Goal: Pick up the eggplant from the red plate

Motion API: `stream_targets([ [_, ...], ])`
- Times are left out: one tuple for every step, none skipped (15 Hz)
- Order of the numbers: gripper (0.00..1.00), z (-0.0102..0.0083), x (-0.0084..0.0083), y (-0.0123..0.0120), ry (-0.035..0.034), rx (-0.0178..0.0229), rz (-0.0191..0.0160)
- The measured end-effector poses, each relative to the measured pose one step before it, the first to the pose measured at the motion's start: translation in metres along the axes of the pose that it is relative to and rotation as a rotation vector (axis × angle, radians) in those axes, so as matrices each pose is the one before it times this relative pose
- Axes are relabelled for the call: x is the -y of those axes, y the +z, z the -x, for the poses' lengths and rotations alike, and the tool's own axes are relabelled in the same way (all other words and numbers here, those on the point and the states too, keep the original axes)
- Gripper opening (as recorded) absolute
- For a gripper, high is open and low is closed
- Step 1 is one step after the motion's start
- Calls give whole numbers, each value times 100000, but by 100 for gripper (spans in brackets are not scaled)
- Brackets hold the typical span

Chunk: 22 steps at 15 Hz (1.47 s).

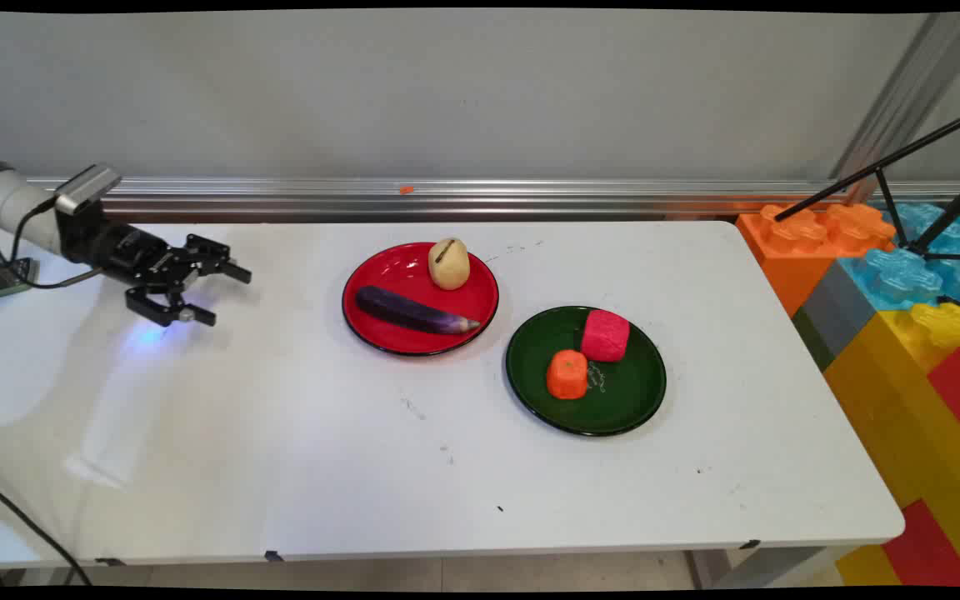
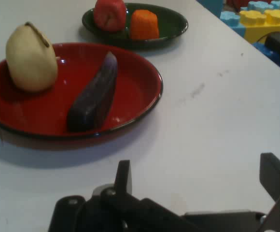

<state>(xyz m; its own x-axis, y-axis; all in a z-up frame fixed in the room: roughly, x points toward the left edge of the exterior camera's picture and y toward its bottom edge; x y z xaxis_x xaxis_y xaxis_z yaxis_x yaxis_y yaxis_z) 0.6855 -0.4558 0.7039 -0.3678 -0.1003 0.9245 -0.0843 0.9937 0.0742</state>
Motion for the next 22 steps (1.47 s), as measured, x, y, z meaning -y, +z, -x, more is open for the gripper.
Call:
stream_targets([
  [100,-369,275,592,285,-809,-188],
  [100,-341,251,557,288,-732,-175],
  [100,-288,232,505,299,-593,-116],
  [100,-276,296,609,256,-561,-214],
  [100,-254,317,596,326,-483,-245],
  [100,-149,217,373,253,-263,-179],
  [100,-193,318,536,364,-360,-258],
  [100,-232,418,672,589,-367,-247],
  [100,-171,373,605,518,-240,-174],
  [100,-193,455,726,667,-210,-141],
  [100,-181,469,751,688,-120,-12],
  [100,-131,415,654,579,24,6],
  [100,-148,504,765,582,80,54],
  [100,-123,445,667,389,132,50],
  [100,-144,519,771,373,231,10],
  [100,-130,433,648,295,238,33],
  [100,-181,592,861,273,427,-30],
  [100,-121,361,527,92,340,16],
  [100,-103,327,488,34,373,22],
  [100,-113,371,589,-66,515,98],
  [100,-109,375,624,-74,641,158],
  [100,-90,284,516,-68,663,270],
])
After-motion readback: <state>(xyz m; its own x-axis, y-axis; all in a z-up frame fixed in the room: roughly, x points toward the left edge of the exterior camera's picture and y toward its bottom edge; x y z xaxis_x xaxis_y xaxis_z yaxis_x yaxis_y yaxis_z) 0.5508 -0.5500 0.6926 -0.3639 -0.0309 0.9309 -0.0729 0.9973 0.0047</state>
